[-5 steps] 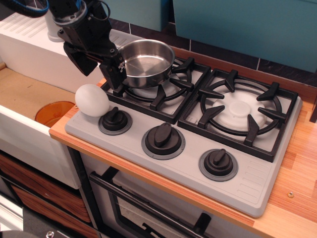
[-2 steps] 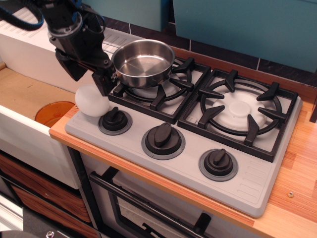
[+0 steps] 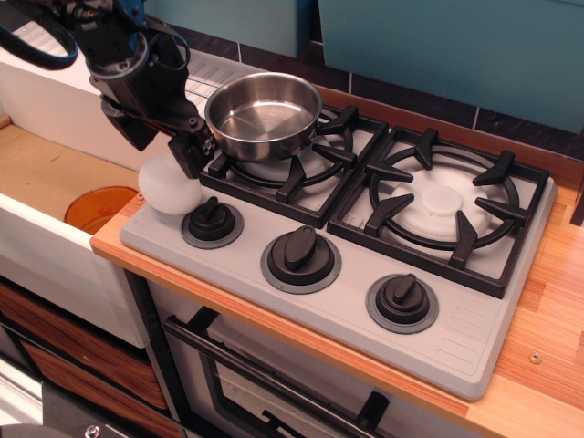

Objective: Put egg in pot or pan an put pot or pan on stove

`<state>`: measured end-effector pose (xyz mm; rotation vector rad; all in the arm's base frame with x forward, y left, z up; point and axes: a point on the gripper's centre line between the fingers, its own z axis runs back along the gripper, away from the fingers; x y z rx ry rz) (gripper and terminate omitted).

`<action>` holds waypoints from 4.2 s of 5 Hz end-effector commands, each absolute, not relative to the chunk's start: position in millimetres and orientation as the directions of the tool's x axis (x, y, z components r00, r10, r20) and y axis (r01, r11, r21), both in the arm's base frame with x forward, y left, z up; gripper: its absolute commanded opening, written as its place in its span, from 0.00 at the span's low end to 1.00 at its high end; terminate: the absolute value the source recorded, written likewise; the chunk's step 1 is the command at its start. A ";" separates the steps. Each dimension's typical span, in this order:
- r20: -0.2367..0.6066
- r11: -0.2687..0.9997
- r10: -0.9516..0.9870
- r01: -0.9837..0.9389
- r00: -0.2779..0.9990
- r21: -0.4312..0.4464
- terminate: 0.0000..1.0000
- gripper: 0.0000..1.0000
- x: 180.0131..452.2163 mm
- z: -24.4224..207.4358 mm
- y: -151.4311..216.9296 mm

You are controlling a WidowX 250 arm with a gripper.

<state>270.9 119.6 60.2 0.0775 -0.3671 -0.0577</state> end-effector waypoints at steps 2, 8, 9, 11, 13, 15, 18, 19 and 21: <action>0.399 0.994 -0.078 0.038 0.914 0.107 0.00 1.00 267.0 49.7 131.3; 0.397 0.997 -0.044 0.017 0.917 0.071 0.00 1.00 265.5 42.9 103.8; 0.387 1.000 -0.023 0.019 0.922 0.015 0.00 0.00 270.6 41.7 102.5; 0.360 1.000 -0.007 0.011 0.933 -0.008 0.00 0.00 271.2 49.9 98.9; 0.309 1.000 -0.014 0.010 0.951 0.014 0.00 0.00 262.6 90.5 93.5; 0.248 0.999 -0.013 0.000 0.969 0.055 0.00 0.00 277.5 143.6 77.9; 0.284 0.997 -0.073 0.058 0.956 0.060 0.00 0.00 331.9 129.8 85.2; 0.290 0.997 -0.074 0.059 0.954 0.058 0.00 0.00 338.5 126.2 87.4; 0.310 0.995 -0.096 0.086 0.946 0.046 0.00 0.00 351.3 119.3 90.3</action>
